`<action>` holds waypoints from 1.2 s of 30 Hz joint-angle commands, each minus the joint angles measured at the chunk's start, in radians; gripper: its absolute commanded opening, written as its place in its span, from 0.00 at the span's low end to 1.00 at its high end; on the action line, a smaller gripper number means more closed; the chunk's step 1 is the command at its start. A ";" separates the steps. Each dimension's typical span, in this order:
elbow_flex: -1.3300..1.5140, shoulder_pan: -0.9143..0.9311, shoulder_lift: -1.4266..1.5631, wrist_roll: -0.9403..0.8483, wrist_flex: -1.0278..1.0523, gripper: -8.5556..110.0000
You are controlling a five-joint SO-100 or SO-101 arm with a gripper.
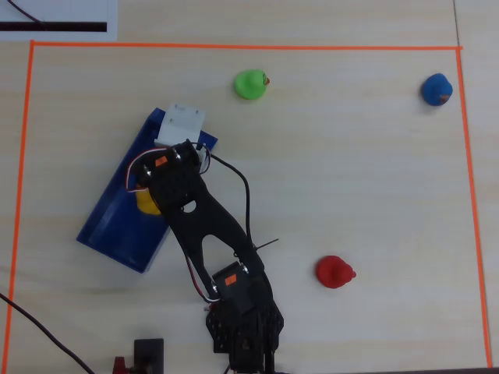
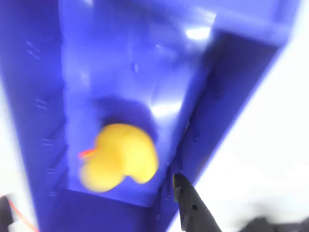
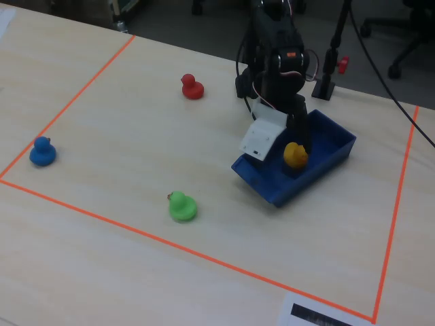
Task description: Grasp yellow duck and put it into box.
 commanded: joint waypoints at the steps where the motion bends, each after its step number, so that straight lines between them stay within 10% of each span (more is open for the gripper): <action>1: -0.147 0.107 0.161 -0.038 0.002 0.12; 18: 1.361 0.373 1.414 -0.466 -0.523 0.07; 28: 1.388 0.350 1.609 -0.474 -0.029 0.07; 36: 1.388 0.414 1.609 -0.445 -0.015 0.07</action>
